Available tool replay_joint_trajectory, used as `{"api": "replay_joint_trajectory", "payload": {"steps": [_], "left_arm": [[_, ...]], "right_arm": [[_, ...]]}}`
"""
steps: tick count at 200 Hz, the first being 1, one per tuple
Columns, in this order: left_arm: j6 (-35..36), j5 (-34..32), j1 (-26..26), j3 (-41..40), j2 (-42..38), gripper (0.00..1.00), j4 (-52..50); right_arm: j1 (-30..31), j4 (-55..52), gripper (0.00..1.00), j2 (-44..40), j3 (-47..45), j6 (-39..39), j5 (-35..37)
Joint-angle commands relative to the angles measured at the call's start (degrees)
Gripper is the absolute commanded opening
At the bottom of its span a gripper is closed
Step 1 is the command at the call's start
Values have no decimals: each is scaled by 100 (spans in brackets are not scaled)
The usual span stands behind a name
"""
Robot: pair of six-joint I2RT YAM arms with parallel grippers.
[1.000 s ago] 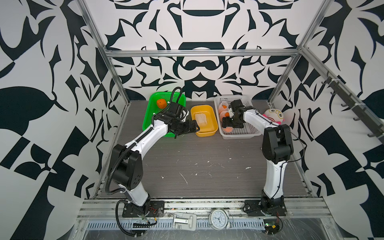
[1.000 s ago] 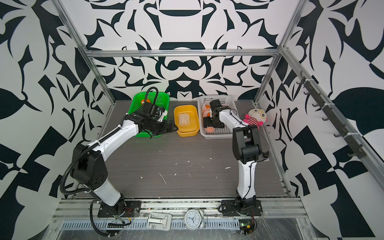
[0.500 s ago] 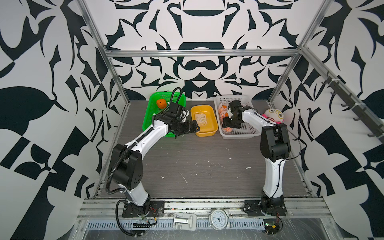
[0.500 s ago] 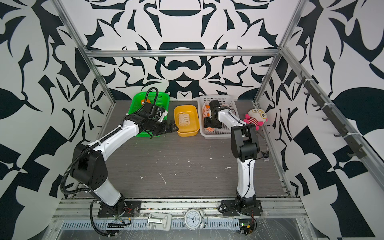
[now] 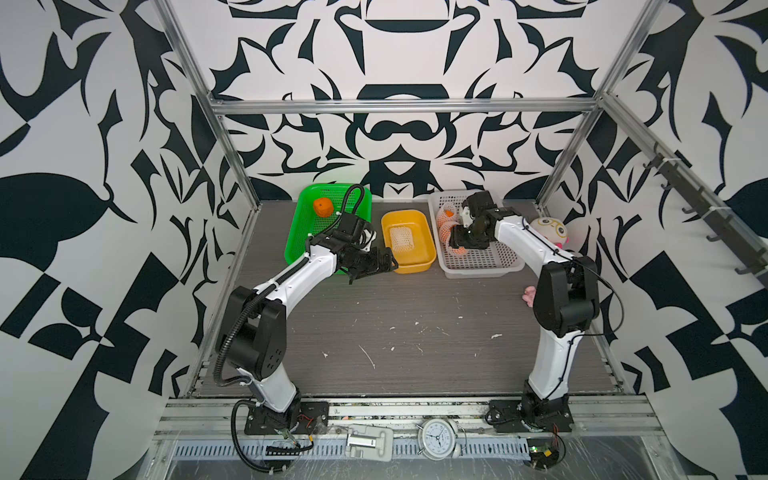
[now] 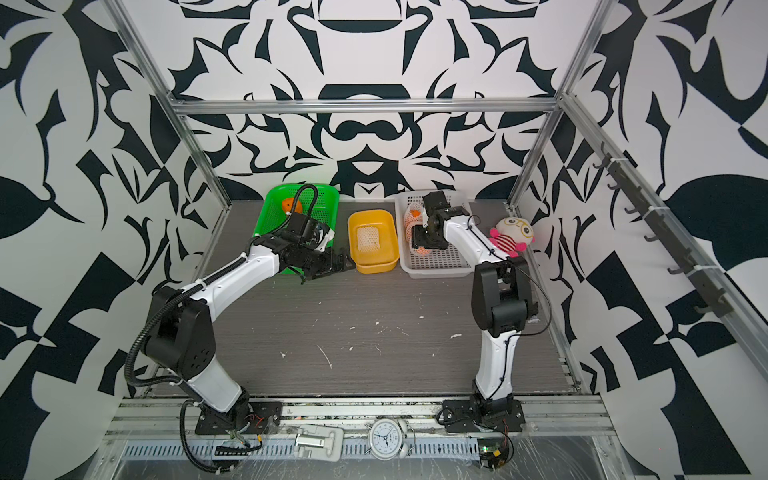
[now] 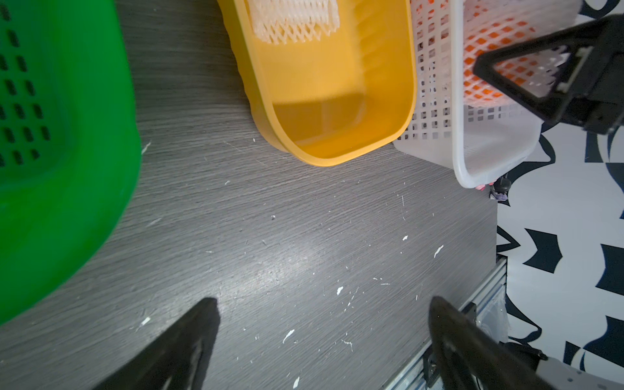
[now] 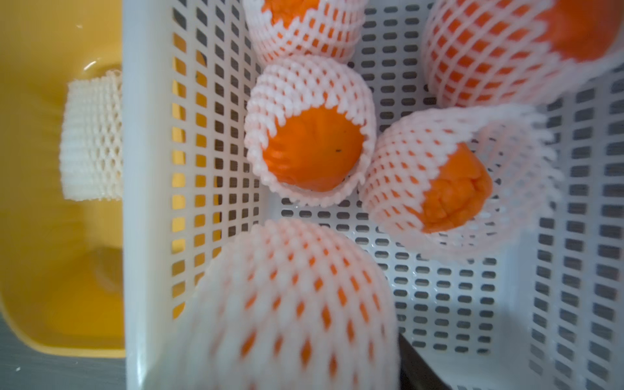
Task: Remove foam nets from oranges
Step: Pick up the orange from the basket, then place the orange at the center of the board.
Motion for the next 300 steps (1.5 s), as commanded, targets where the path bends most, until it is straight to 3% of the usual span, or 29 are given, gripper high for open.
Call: {"api": "replay_joint_trajectory", "payload": {"steps": [1, 17, 68, 118, 145, 182, 213, 270, 300], "left_arm": [[-54, -207, -121, -138, -214, 100, 68], [-4, -554, -316, -195, -309, 99, 45], [-92, -814, -490, -602, -603, 100, 67], [-242, -921, -684, -807, -745, 99, 16], [-315, -1005, -816, -872, -777, 99, -107], [-676, -1727, -951, -680, -709, 99, -797], [-722, -1930, -953, -474, -583, 99, -1321], [-673, -1726, -948, -1138, -1160, 99, -714], [-568, -1475, -784, -1137, -1130, 99, -878]], "right_arm": [[-25, -240, 63, -564, -223, 28, -32], [-3, -303, 62, -937, -466, 36, -118], [335, -385, 59, -2186, -1395, 182, -169], [1394, -733, 59, -2783, -1929, 468, 210], [1941, -742, 59, -2882, -2201, 689, 275], [2558, -615, 60, -2759, -2426, 922, 356], [2905, -402, 60, -2650, -2583, 1135, 255], [3297, 62, 59, -2310, -2869, 1336, 57], [3374, 346, 59, -2095, -2970, 1395, -52]]}}
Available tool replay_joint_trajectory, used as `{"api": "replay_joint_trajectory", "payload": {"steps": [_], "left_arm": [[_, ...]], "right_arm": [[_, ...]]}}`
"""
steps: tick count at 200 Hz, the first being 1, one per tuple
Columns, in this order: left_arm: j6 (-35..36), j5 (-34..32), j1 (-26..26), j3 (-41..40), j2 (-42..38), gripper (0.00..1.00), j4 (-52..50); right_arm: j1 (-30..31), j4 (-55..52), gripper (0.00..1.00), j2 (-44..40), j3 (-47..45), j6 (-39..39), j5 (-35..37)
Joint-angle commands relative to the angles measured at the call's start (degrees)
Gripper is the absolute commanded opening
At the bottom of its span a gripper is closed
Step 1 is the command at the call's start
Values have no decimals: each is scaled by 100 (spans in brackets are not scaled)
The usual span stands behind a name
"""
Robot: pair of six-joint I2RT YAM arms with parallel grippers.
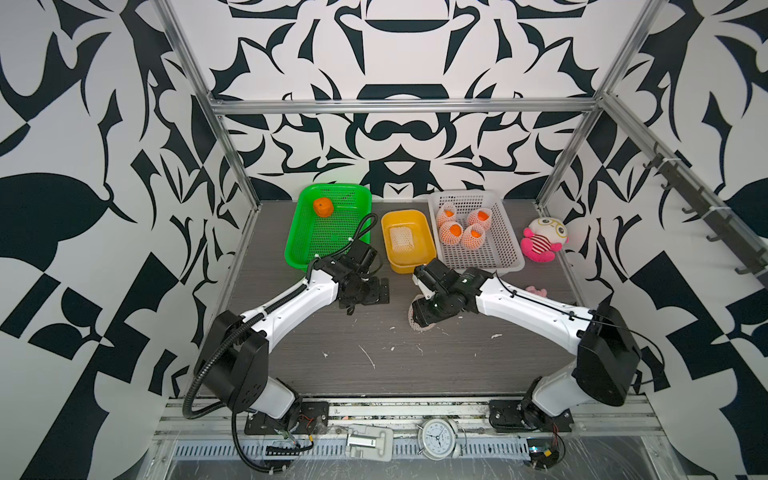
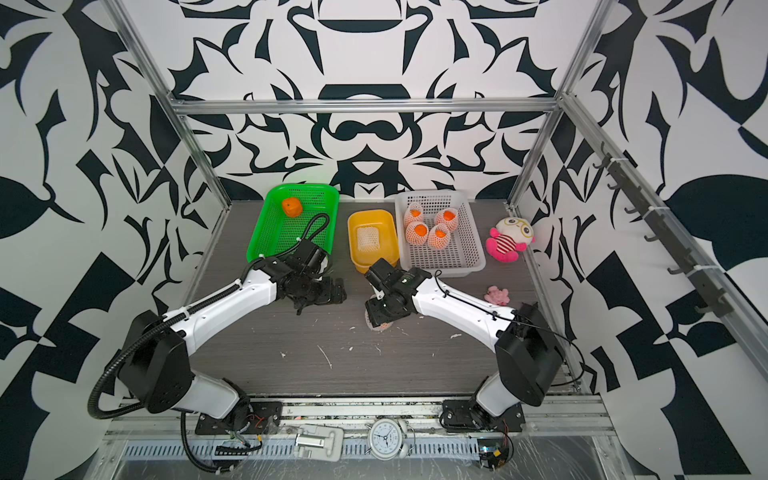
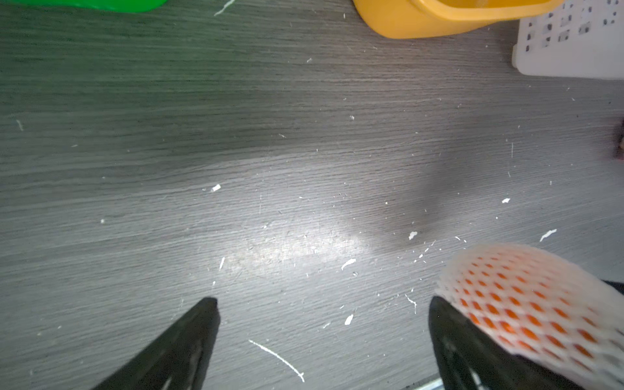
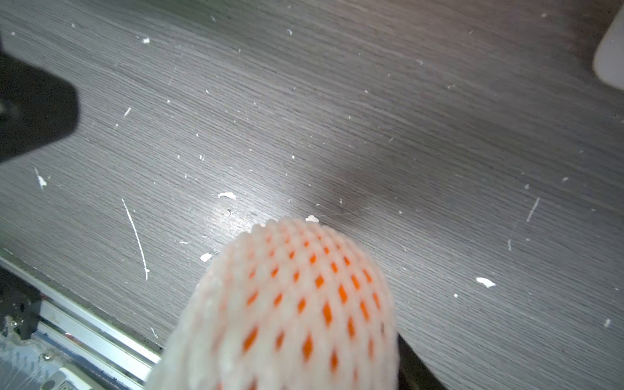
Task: Remove foam nets from oranges
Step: Place the orange at the center of the board.
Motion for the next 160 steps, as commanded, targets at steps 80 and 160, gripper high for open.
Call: {"api": "replay_joint_trajectory", "payload": {"steps": [80, 160], "left_arm": [[177, 833, 427, -271, -105, 99, 63], [200, 1050, 451, -226, 22, 99, 122]], "right_arm": [[262, 650, 60, 816, -4, 37, -168], [287, 388, 74, 705, 122, -108, -1]]}}
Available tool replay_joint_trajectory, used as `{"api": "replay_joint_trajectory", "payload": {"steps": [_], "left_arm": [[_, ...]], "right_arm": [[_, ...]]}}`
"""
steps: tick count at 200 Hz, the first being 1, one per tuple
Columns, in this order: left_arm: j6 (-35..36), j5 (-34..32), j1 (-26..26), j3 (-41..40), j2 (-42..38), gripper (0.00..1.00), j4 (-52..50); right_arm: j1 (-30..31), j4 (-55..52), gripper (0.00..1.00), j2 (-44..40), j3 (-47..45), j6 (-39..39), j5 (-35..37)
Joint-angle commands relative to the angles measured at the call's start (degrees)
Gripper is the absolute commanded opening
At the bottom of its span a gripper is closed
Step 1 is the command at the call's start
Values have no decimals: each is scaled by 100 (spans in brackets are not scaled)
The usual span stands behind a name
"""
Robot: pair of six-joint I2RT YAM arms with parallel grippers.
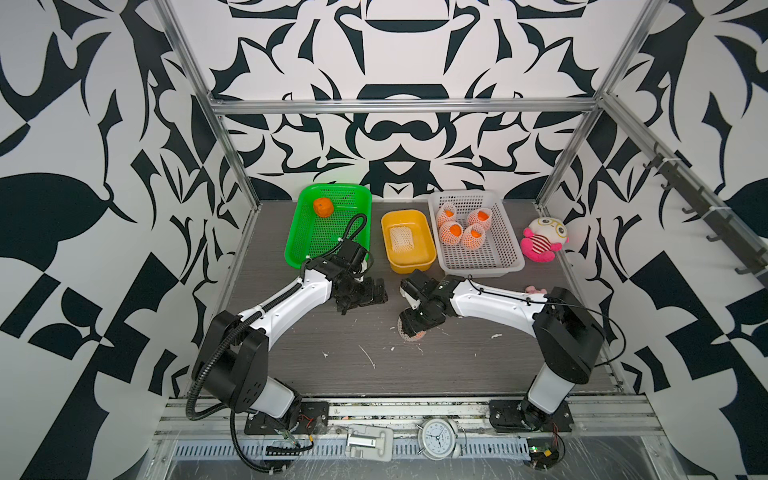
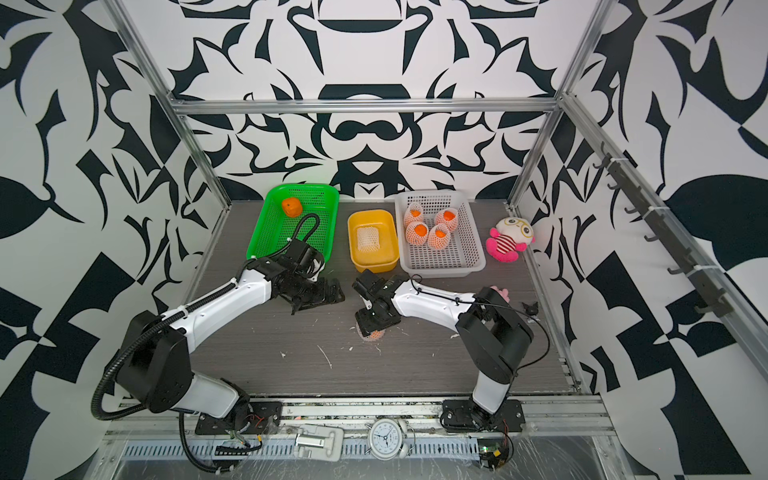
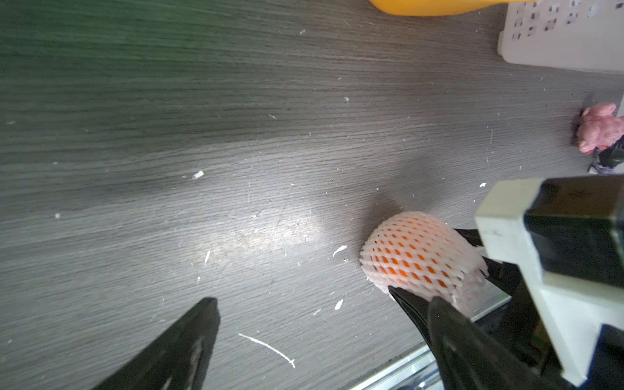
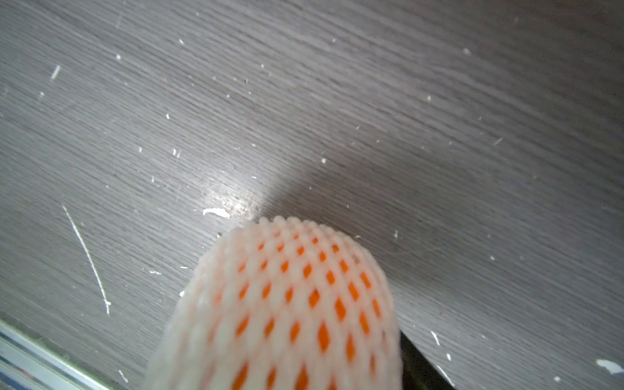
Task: Remove foam nets from oranges
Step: Place the orange at the center of the board.
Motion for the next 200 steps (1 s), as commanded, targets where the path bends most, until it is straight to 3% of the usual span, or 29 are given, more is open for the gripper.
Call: {"api": "replay_joint_trajectory", "payload": {"steps": [1, 64, 73, 104, 200], "left_arm": [[44, 174, 22, 15, 31, 99, -14], [6, 277, 23, 2, 61, 99, 94], [-9, 300, 26, -2, 71, 99, 113], [-18, 346, 26, -11, 88, 100, 152], [-22, 384, 26, -53, 77, 99, 233]], "right_arm": [[24, -205, 74, -288, 169, -90, 142], [51, -364, 83, -595, 124, -93, 354], [53, -377, 92, -587, 123, -99, 378], [79, -425, 92, -584, 140, -94, 420], [106, -497, 57, -882, 157, 4, 407]]}}
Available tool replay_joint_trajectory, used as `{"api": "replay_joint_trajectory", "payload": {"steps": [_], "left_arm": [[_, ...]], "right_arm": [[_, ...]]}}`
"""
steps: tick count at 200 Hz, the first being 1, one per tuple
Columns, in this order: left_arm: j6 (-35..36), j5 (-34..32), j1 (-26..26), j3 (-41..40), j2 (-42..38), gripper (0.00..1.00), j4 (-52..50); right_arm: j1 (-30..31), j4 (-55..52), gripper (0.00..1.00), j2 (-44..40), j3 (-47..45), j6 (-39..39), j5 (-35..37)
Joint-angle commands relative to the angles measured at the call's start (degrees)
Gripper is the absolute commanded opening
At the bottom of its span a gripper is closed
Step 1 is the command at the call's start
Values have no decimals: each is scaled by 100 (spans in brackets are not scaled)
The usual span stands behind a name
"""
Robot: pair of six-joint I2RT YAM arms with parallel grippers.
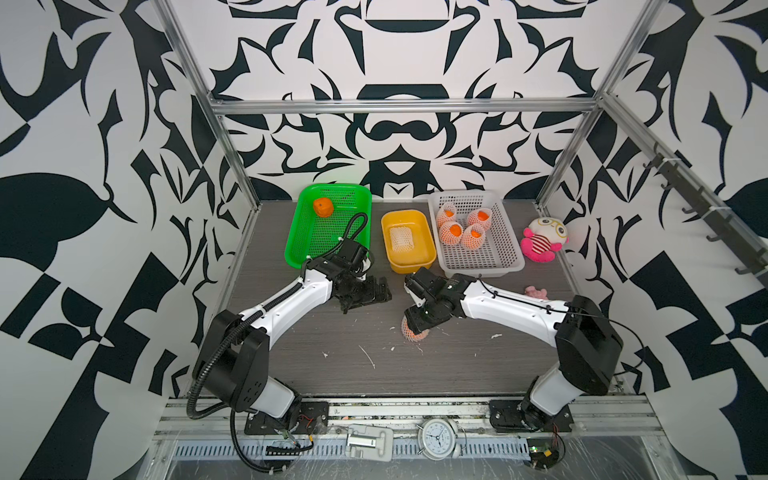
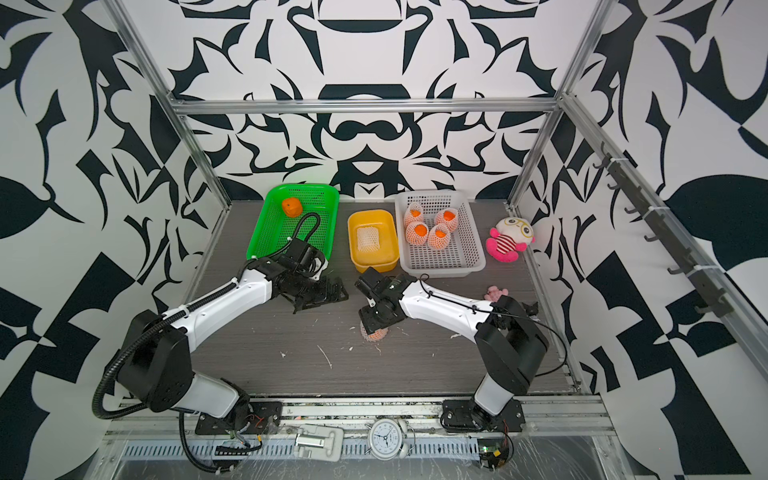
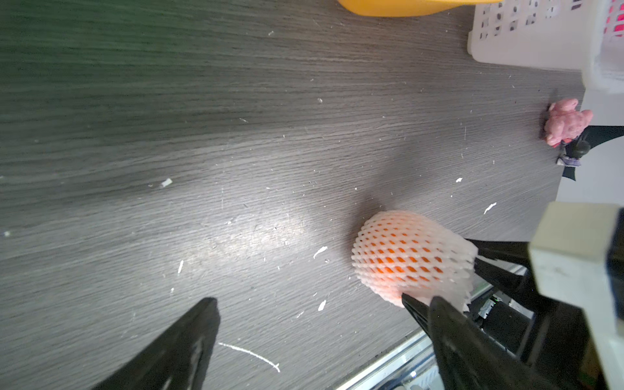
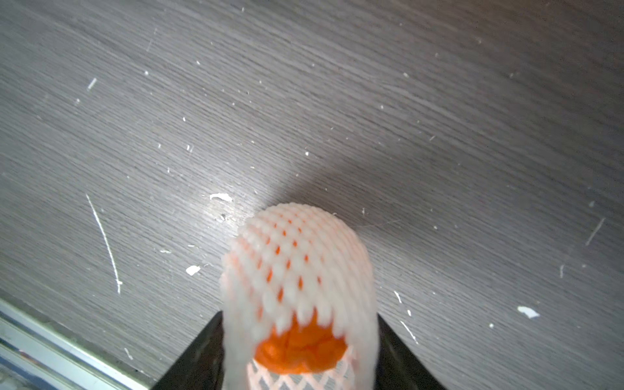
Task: Remove foam nets from oranges
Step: Place the orange at the center of the board, then remove the foam net from the orange.
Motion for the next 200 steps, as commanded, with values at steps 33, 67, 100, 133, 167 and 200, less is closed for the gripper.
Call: {"api": "replay_joint_trajectory", "payload": {"steps": [33, 67, 100, 133, 167, 200], "left_arm": [[-23, 50, 23, -74, -8, 99, 36], [-14, 50, 26, -91, -50, 100, 44], [4, 48, 26, -104, -70, 99, 43], [22, 58, 20, -90, -115, 99, 48], [31, 94, 28, -50, -158, 99, 53], [199, 207, 23, -17, -253, 99, 79]], "right_arm": [[33, -172, 43, -314, 181, 22, 45], [32, -180, 30, -332, 191, 27, -21], [34, -223, 20, -375, 209, 37, -26], [33, -337, 12, -417, 339, 23, -56], [33, -469, 6, -468, 485, -2, -87], [31, -595, 4, -489, 593, -17, -256]]}}
